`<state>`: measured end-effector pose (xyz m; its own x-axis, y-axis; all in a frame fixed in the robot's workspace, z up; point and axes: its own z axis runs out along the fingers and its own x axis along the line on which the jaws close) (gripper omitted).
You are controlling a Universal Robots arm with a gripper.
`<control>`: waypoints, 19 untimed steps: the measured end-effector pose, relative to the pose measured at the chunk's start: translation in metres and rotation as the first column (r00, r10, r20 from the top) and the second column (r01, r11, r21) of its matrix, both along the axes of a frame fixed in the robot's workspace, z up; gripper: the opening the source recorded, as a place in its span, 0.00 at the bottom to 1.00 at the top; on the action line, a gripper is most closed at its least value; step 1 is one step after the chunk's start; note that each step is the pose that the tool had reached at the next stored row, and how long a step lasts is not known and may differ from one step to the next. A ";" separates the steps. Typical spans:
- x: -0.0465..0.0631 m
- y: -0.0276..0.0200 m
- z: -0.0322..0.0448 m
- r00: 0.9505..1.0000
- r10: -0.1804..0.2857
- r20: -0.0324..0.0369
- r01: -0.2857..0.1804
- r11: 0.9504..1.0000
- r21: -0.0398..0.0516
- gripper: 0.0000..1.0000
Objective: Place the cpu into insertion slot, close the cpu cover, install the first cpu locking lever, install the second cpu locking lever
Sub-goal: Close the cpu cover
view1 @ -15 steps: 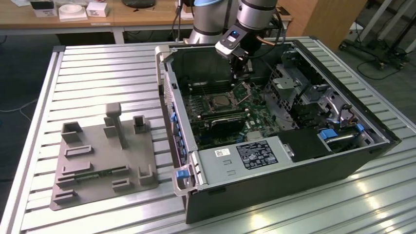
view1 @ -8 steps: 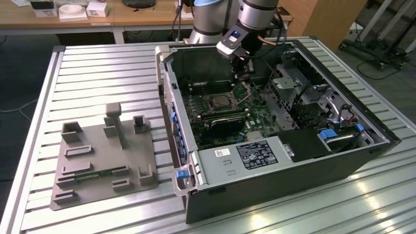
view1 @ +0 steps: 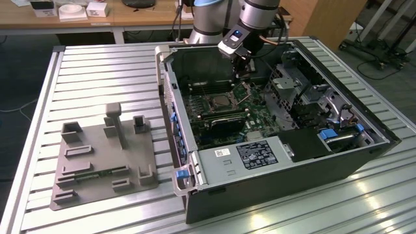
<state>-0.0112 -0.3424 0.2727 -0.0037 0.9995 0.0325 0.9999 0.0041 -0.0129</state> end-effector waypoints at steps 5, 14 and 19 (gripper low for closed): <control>0.011 0.0000 0.0001 1.000 0.000 0.000 0.000 1.000 0.000 0.10; 0.040 0.0000 0.0001 1.000 0.000 0.000 0.000 1.000 -0.001 0.10; 0.056 0.0004 -0.0010 1.000 0.000 0.000 0.000 1.000 -0.001 0.10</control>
